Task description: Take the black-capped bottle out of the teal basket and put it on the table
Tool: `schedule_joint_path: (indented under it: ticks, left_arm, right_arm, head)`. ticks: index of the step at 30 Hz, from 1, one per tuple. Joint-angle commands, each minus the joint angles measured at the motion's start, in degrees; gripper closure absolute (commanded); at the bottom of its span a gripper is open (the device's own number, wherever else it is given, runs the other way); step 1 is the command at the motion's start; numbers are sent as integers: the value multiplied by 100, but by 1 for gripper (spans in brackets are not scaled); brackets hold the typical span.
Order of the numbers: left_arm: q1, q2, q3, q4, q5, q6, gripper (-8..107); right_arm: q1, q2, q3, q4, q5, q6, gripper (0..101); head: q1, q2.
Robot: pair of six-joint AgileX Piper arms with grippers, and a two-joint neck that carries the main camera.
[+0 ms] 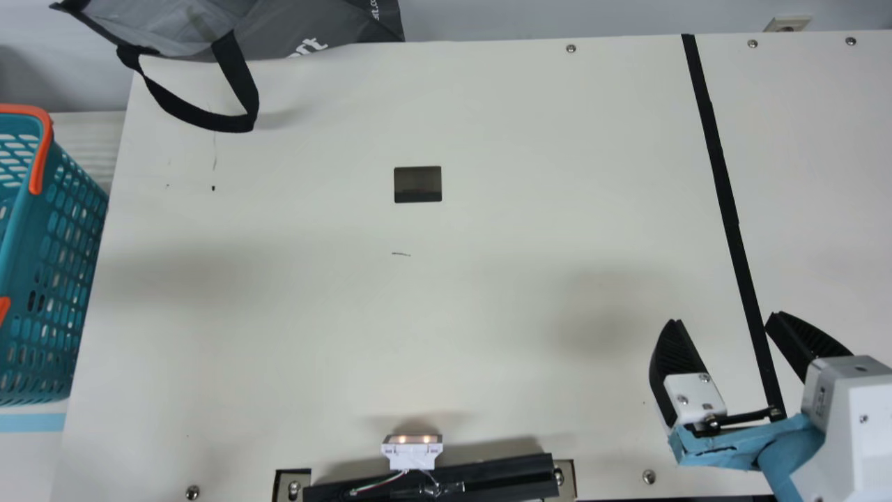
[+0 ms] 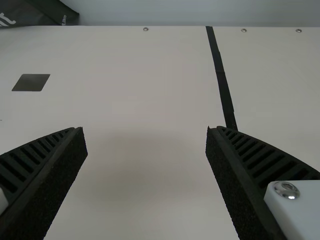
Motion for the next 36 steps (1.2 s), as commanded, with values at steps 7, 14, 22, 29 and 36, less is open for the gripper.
schedule_joint_path:
  ticks: [7,14,22,29,36]
  left_arm:
    - [-25,67,-15,-40,-56,75,-8]
    - [-29,102,-12,-84,-80,157,-8]
    - [-35,172,-65,-204,-82,286,48]
    - [-40,218,-90,-381,-76,422,99]
    - [-41,164,-49,-441,-40,470,99]
  right_arm:
    - [0,0,0,0,2,0,10]
    - [0,0,0,0,2,0,10]
    - [0,0,0,0,2,0,10]
    - [0,0,0,0,2,0,10]
    - [0,0,0,0,2,0,10]
  head:
    - [-21,47]
    - [-21,47]
    - [-21,47]
    - [-21,47]
    - [-21,47]
